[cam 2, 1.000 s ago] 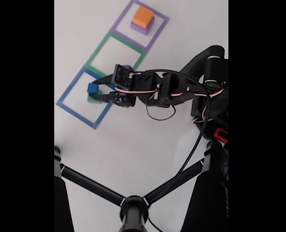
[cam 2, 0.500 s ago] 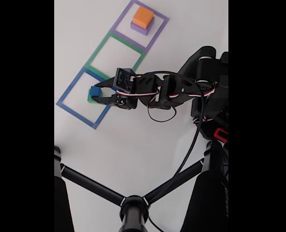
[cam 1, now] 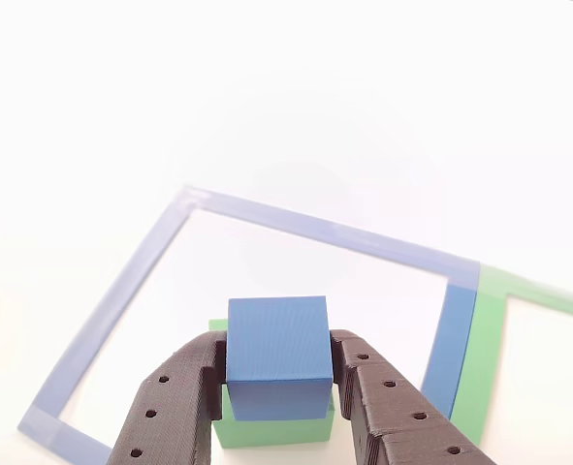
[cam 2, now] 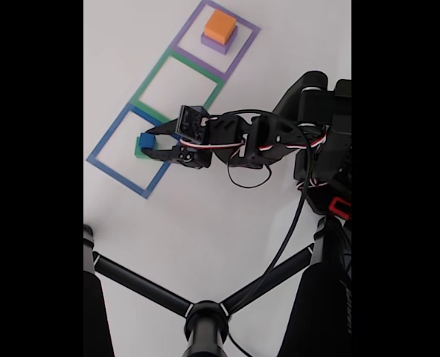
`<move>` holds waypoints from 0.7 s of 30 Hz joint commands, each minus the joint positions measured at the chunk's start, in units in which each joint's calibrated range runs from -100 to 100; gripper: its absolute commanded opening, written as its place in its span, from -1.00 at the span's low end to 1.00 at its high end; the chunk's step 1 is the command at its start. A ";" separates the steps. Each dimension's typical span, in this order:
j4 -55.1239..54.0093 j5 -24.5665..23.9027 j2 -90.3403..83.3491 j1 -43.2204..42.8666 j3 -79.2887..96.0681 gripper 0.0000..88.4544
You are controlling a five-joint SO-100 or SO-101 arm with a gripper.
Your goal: Tower of hanoi
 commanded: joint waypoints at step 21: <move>-1.16 0.59 2.86 -0.64 -4.44 -0.75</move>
